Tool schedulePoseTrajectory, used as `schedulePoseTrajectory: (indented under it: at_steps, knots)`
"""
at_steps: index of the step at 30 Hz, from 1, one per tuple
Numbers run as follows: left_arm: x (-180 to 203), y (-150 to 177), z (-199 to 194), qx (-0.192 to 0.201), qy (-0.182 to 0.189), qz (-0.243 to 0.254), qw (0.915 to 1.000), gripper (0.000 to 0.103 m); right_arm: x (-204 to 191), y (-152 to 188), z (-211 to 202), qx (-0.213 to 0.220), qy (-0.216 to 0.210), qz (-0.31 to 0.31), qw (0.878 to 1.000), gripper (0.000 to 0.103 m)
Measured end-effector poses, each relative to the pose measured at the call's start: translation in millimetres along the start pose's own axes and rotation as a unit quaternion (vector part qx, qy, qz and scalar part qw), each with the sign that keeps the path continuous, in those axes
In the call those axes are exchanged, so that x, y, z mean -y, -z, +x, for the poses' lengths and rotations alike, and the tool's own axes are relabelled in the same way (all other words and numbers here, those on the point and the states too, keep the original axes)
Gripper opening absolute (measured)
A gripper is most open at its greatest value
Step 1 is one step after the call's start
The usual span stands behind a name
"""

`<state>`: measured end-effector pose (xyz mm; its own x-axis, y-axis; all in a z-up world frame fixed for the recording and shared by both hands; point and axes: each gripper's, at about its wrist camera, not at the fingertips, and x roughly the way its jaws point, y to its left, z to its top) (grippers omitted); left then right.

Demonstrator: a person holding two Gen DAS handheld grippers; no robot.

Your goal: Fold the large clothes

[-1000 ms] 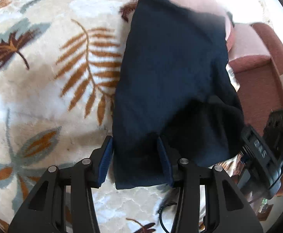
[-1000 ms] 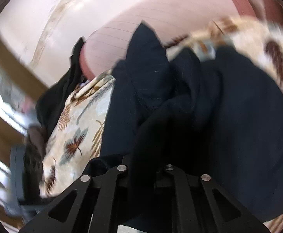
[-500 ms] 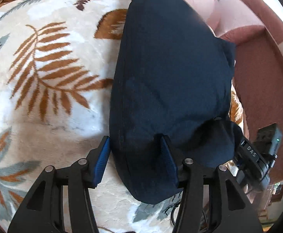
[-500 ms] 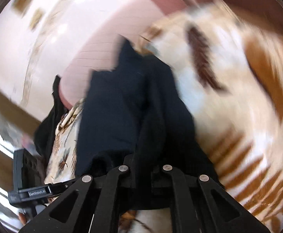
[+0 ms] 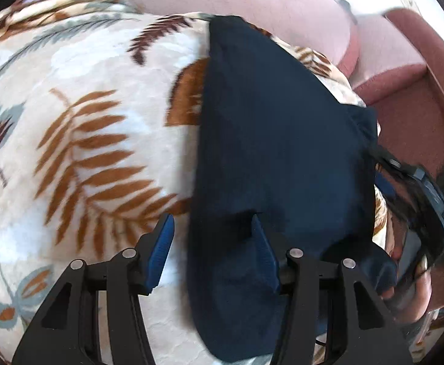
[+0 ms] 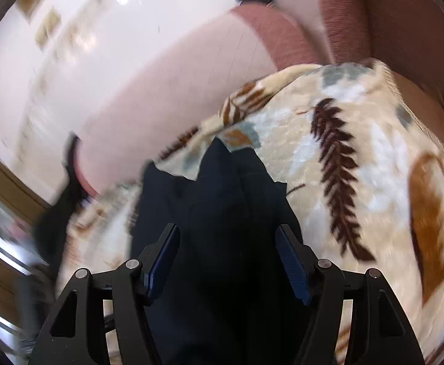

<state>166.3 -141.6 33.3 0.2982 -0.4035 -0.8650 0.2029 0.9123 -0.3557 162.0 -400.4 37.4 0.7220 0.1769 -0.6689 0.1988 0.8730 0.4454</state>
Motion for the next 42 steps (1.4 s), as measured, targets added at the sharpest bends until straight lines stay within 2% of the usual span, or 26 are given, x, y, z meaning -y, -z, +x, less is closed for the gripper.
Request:
schedulePoseTrajectory:
  at_steps: [1,2,4,5,6,8,10,12,13,15,16,18,20,21,22,23,24,25,27,29,31,34,35,36,39,42]
  knots:
    - [6,-2,2,0.003,-0.003,0.008,1.0000,0.051,-5,-4,4,-0.001,-0.007,-0.024,1.000,0.005]
    - [11,-3,3,0.007,-0.002,0.016,0.9999,0.052,-4,-6,-1,0.013,-0.010,-0.030,0.999,0.002]
    - [16,-4,9,0.015,-0.004,0.027,0.9995,0.058,8,-8,-6,0.047,-0.015,-0.023,0.999,0.001]
    - [18,-3,12,0.019,-0.009,0.032,0.9993,0.065,16,-8,-1,0.044,-0.006,-0.013,0.999,0.001]
    - [18,-8,22,0.020,-0.013,0.032,0.9992,0.069,28,-7,12,0.027,0.006,0.003,1.000,0.001]
    - [21,-12,37,0.008,-0.012,0.029,0.9995,0.070,49,1,41,-0.025,0.022,0.029,0.999,0.001]
    - [20,-9,37,0.000,-0.007,0.025,0.9997,0.070,53,3,35,-0.018,0.011,0.043,0.999,0.001]
    - [17,-7,27,0.012,-0.012,0.032,0.9994,0.070,53,4,12,-0.001,-0.019,0.066,0.998,0.021]
    - [14,-4,20,0.021,-0.018,0.033,0.9991,0.070,53,8,0,-0.001,-0.036,0.073,0.997,0.024]
    - [5,1,8,0.036,-0.023,0.029,0.9987,0.070,49,20,-23,-0.008,-0.071,0.067,0.995,0.045]
    - [0,5,5,0.039,-0.028,0.026,0.9985,0.070,45,29,-35,-0.008,-0.084,0.059,0.995,0.050]
    - [-5,11,6,0.034,-0.037,0.019,0.9985,0.070,39,50,-48,-0.025,-0.098,0.050,0.994,0.071]
    - [-7,19,10,0.022,-0.040,0.013,0.9989,0.070,33,63,-44,-0.073,-0.103,0.039,0.991,0.072]
    - [-6,22,10,0.020,-0.043,0.012,0.9988,0.070,29,73,-42,-0.096,-0.105,0.030,0.989,0.071]
    - [-4,27,8,0.022,-0.046,0.014,0.9986,0.070,26,81,-46,-0.098,-0.109,0.018,0.989,0.067]
    - [-1,30,5,0.027,-0.050,0.019,0.9982,0.070,23,85,-50,-0.091,-0.114,0.004,0.989,0.038]
    - [2,33,3,0.031,-0.055,0.024,0.9977,0.070,19,87,-56,-0.081,-0.112,-0.027,0.990,0.003]
    - [6,36,1,0.035,-0.060,0.031,0.9971,0.070,17,89,-62,-0.064,-0.091,-0.051,0.992,0.003]
    - [13,41,2,0.040,-0.070,0.045,0.9957,0.072,29,94,-65,-0.044,-0.071,-0.049,0.995,0.000]
    - [19,44,8,0.038,-0.086,0.053,0.9941,0.075,50,102,-46,-0.065,-0.033,-0.033,0.997,0.000]
    - [22,46,12,0.033,-0.088,0.055,0.9941,0.075,67,110,-28,-0.081,-0.028,-0.017,0.996,0.000]
    - [26,47,9,0.042,-0.099,0.062,0.9922,0.075,67,103,-34,-0.074,-0.028,0.009,0.997,0.000]
    - [27,47,8,0.042,-0.103,0.065,0.9916,0.075,66,100,-36,-0.074,-0.023,0.010,0.997,0.001]
    - [28,46,8,0.043,-0.105,0.066,0.9913,0.075,62,99,-40,-0.070,-0.018,0.012,0.997,0.010]
    - [27,47,7,0.046,-0.105,0.067,0.9911,0.075,44,91,-67,-0.012,0.001,0.012,1.000,0.025]
    - [27,46,7,0.044,-0.106,0.064,0.9914,0.075,23,80,-84,0.061,-0.012,-0.020,0.998,0.041]
